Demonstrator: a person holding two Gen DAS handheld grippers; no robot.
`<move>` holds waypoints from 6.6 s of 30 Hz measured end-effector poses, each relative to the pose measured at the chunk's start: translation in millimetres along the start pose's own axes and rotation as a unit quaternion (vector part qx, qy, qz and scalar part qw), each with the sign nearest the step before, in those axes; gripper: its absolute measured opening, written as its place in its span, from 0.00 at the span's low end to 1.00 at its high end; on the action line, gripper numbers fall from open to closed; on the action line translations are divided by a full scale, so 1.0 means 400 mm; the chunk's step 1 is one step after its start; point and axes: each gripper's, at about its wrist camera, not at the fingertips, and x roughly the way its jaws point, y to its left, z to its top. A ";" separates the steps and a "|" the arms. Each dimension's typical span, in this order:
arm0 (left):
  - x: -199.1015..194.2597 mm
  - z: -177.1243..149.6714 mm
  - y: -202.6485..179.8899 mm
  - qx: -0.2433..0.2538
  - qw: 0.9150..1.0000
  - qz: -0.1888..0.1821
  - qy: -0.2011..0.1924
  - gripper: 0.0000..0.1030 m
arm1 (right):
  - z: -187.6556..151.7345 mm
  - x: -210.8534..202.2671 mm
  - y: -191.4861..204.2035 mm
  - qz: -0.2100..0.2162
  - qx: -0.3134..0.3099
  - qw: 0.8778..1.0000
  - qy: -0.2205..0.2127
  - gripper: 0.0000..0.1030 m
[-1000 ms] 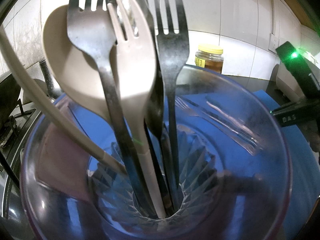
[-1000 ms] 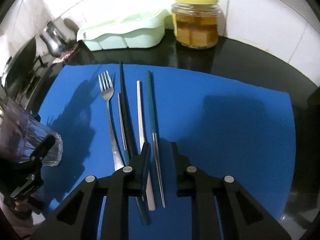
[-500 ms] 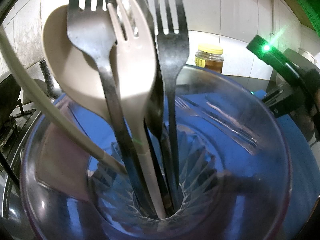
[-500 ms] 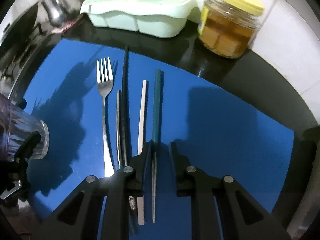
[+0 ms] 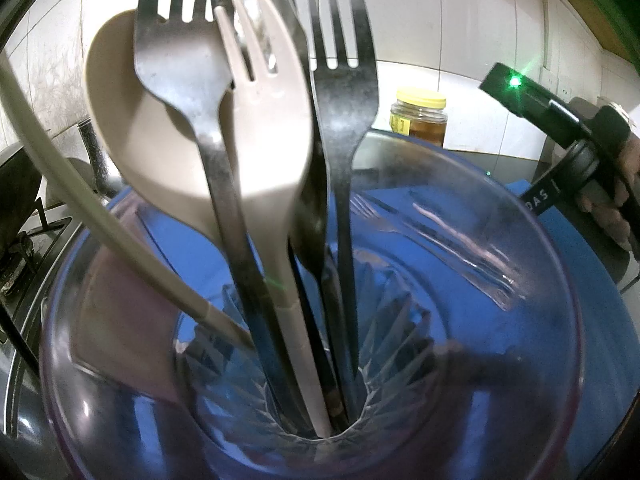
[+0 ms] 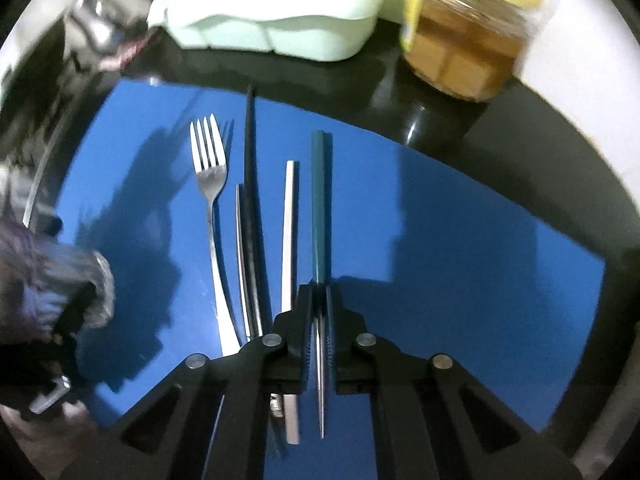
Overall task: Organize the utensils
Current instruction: 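Lower the right gripper onto the teal chopstick and grasp it, then lift the teal chopstick with the right gripper toward the glass cup, then carry the teal chopstick over the cup and lower it inside, then open the right gripper to release the chopstick into the cup, then withdraw the right gripper from the cup back over the mat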
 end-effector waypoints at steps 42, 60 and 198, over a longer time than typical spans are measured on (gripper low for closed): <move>0.001 0.000 -0.002 0.000 1.000 0.000 0.000 0.77 | -0.190 -0.301 0.165 0.177 0.045 0.930 -0.319 0.07; 0.001 0.000 -0.002 0.000 1.000 0.001 0.000 0.77 | -0.126 -0.317 0.256 0.234 0.007 0.911 -0.339 0.08; 0.006 0.002 -0.003 0.001 1.000 0.001 0.001 0.77 | -0.131 -0.254 0.189 0.343 0.005 0.912 -0.225 0.52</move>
